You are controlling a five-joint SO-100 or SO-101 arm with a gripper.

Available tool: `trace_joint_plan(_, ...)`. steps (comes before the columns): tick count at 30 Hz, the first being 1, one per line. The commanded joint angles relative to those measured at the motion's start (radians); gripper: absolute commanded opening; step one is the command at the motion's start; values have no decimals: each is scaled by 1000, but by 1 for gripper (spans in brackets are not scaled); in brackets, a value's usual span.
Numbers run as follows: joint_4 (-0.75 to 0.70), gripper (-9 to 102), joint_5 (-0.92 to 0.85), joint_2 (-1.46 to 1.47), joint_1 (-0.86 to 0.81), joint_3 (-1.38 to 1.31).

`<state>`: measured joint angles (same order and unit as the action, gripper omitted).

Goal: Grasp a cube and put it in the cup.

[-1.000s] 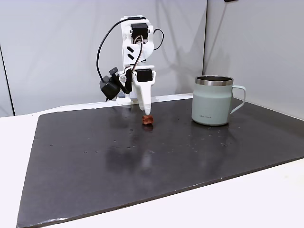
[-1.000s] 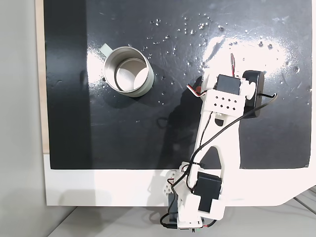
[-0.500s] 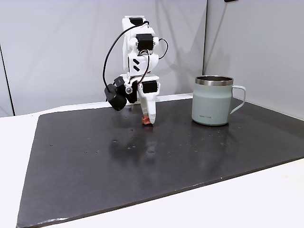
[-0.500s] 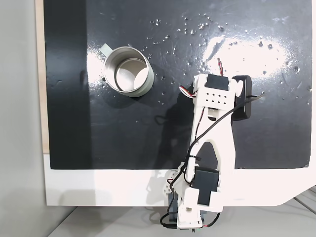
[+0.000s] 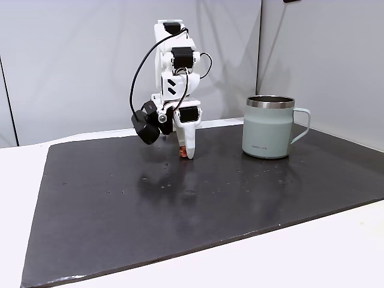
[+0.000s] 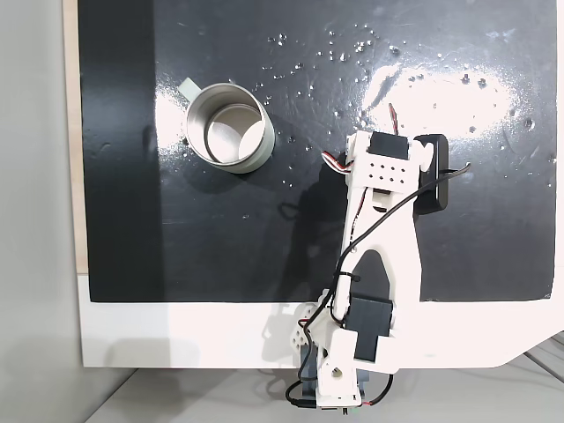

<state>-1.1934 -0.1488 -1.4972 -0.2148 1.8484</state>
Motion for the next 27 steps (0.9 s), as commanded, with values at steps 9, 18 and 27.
trace_joint_plan(9, -18, 9, -3, -48, -11, -6)
trace_joint_plan(18, -170, 9, 32, -224, 46, -69)
trace_joint_plan(27, -383, 9, 66, -402, 100, -232)
